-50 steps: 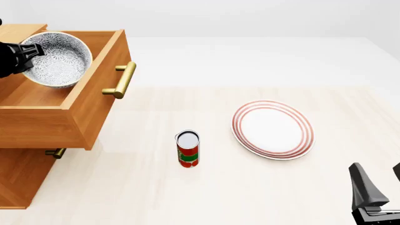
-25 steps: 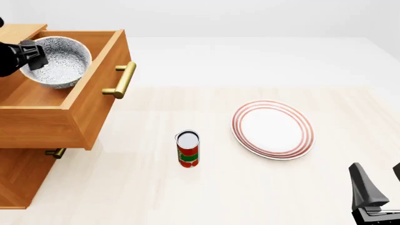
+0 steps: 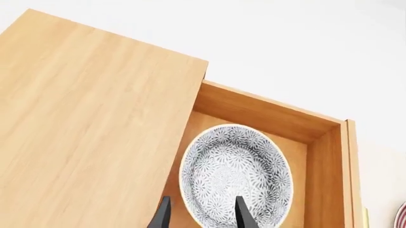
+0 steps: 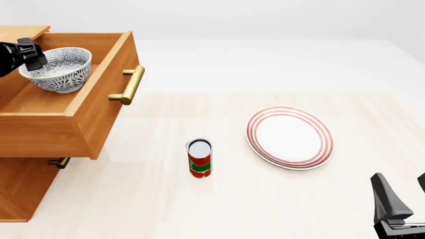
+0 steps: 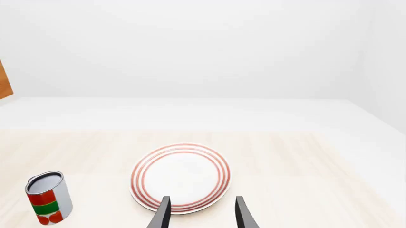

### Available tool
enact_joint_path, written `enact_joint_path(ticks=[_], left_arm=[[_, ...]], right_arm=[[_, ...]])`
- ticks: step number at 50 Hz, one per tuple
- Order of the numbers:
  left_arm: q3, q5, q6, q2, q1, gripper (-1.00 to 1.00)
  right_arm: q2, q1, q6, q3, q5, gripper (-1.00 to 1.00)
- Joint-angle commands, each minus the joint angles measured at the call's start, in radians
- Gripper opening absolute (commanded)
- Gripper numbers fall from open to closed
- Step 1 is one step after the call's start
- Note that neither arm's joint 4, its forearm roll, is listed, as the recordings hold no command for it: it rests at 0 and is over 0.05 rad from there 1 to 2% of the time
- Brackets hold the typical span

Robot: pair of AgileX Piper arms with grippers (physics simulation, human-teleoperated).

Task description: Put the bowl in the top drawer of the cabinet.

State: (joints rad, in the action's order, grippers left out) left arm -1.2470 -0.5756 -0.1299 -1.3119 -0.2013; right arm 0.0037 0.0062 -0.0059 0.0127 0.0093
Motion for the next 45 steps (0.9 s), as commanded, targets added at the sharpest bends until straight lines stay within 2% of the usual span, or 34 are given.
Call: enact_joint_path(ticks=[1,24,38,45], left_arm=[[-0.018,-0.019,-0.004,0.025,0.002,1.00],[-0.046,-0.098,-0.033,0.186,0.041,1.00],[-0.034,-0.128,-0.104,0.333,0.107,1.00],[-0.039,-0.139,-0.161,0.432,0.146,1.00]], right_arm=[[0.000,0.000,-0.001,0.000,0.000,1.00],[0.000,0.000,0.001,0.000,0.000,1.00],[0.000,0.000,0.001,0.000,0.000,1.00],[0.000,0.000,0.001,0.000,0.000,1.00]])
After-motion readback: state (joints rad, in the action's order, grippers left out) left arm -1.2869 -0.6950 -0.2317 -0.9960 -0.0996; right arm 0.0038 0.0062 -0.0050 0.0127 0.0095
